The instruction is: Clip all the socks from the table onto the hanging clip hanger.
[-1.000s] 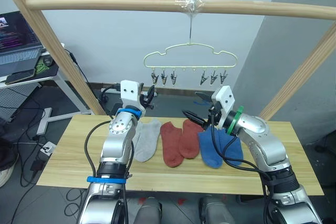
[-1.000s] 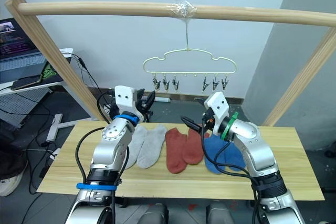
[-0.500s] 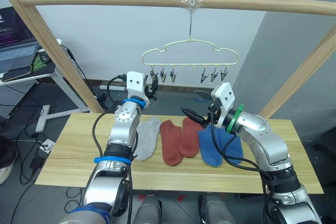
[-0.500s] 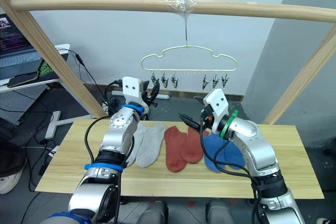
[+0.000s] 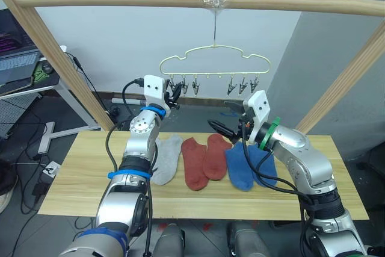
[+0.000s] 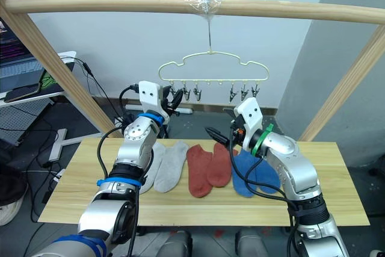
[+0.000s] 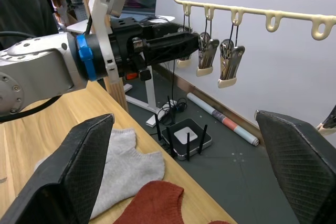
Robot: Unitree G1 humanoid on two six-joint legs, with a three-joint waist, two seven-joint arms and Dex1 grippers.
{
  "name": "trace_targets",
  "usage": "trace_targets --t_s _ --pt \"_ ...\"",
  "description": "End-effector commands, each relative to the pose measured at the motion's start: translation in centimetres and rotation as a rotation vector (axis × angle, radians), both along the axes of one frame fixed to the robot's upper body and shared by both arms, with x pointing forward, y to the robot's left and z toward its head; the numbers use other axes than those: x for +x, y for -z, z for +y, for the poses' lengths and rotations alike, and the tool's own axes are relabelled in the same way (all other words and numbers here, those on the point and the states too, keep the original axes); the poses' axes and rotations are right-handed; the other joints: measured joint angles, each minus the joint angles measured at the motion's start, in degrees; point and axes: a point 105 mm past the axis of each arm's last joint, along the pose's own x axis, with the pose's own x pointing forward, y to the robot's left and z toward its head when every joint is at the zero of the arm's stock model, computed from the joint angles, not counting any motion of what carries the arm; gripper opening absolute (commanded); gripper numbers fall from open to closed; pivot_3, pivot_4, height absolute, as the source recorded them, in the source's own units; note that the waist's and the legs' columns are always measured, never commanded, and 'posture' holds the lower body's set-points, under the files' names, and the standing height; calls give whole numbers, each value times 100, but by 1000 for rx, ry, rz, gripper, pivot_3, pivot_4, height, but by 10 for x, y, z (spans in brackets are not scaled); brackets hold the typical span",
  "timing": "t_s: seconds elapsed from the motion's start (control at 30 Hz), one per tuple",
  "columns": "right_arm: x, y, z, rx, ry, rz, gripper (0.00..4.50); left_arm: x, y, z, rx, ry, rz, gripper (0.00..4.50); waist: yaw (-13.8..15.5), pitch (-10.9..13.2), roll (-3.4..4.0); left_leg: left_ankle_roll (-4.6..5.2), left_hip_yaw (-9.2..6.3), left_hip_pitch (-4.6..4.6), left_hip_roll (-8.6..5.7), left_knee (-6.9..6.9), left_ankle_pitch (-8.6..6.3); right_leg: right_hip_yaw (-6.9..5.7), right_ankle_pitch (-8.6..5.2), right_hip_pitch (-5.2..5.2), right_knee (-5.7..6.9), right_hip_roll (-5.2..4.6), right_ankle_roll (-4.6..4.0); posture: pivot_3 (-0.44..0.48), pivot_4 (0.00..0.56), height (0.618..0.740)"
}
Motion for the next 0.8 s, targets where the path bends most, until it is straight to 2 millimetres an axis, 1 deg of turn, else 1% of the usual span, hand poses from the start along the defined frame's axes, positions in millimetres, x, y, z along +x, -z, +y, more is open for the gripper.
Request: trace_targets --t_s 0.03,0.13,0.3,0.43,0.67,0.8 --pt "-2 -21 -1 25 -4 -68 4500 1 -18 -3 -23 12 -61 2095 -2 0 0 0 0 0 0 0 0 0 0 0 0 0 0 28 179 740" --pt "-2 -22 -1 24 -2 -71 4500 1 -17 -4 -28 8 -59 2095 -2 1 0 0 -1 -1 0 0 0 0 0 0 -1 0 0 24 178 740" --pt "-1 -24 -1 24 -1 -76 4500 1 -15 -2 -27 -51 -58 2095 -3 1 0 0 -1 -1 0 0 0 0 0 -1 0 0 1 21 177 740" --pt "-1 -25 -2 25 1 -76 4500 -1 -14 -6 -29 -49 -62 2095 -8 1 0 0 0 -1 0 0 0 0 0 -1 1 0 1 20 177 740" --pt "-2 -26 -2 23 3 -76 4500 0 -14 0 -61 -101 -59 2095 -9 2 0 0 0 -2 0 0 0 0 0 -2 0 0 2 17 180 740" --pt "-1 -25 -4 17 7 -75 4500 0 -13 -1 -56 -102 -59 2095 -9 3 0 0 -1 -2 0 0 0 0 -1 -2 0 0 2 17 181 740"
